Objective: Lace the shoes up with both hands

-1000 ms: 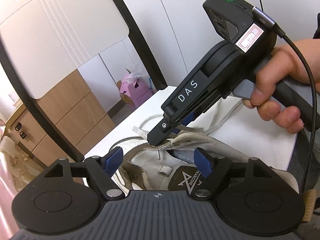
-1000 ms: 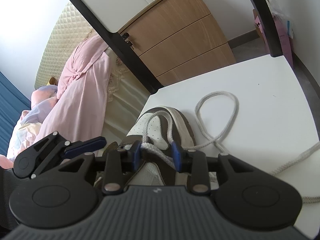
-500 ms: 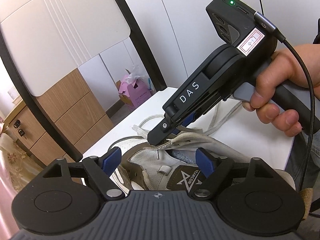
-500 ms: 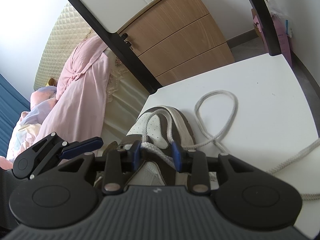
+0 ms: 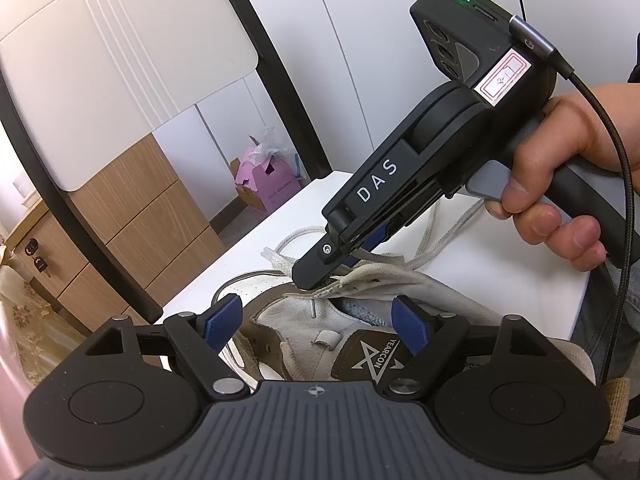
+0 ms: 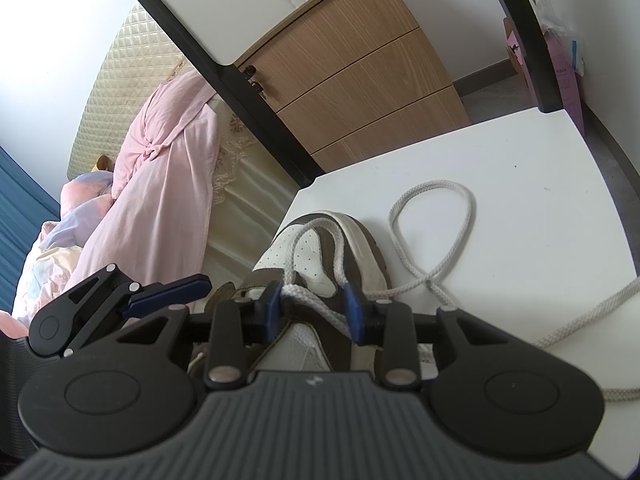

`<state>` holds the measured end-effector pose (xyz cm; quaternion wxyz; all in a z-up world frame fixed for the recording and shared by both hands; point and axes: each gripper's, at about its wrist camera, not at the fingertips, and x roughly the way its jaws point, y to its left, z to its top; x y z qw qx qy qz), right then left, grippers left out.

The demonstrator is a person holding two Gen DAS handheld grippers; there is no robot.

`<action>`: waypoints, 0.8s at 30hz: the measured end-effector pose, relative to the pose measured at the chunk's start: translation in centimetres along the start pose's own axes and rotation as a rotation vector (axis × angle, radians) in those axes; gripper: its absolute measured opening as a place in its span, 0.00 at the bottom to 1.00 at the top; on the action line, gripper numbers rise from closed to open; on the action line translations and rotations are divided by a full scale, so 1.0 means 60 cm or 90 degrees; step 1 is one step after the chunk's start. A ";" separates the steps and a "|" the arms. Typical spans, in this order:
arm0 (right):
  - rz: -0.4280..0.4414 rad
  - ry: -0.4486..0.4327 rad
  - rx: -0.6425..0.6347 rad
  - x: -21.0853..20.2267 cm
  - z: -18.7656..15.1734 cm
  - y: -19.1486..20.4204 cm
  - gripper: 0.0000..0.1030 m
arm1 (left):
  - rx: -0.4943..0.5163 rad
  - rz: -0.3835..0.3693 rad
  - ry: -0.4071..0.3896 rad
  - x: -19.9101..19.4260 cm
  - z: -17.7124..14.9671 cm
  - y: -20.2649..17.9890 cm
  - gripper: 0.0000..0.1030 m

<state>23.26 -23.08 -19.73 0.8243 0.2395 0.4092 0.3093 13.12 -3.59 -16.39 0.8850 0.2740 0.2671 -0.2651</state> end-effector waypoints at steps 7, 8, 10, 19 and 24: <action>-0.005 0.002 -0.002 -0.001 -0.002 0.006 0.33 | -0.023 0.003 0.000 -0.010 -0.001 0.007 0.82; -0.007 0.003 -0.005 -0.001 -0.002 0.008 0.34 | -0.034 0.010 -0.001 -0.015 0.000 0.009 0.82; -0.011 0.003 -0.013 -0.001 -0.003 0.012 0.33 | -0.072 0.000 0.001 -0.026 -0.001 0.015 0.82; 0.000 -0.030 -0.024 -0.020 -0.011 0.030 0.34 | -0.175 0.058 0.039 -0.056 -0.005 0.014 0.80; 0.007 -0.048 -0.029 -0.030 -0.016 0.039 0.34 | -0.221 0.075 0.044 -0.072 -0.008 0.005 0.80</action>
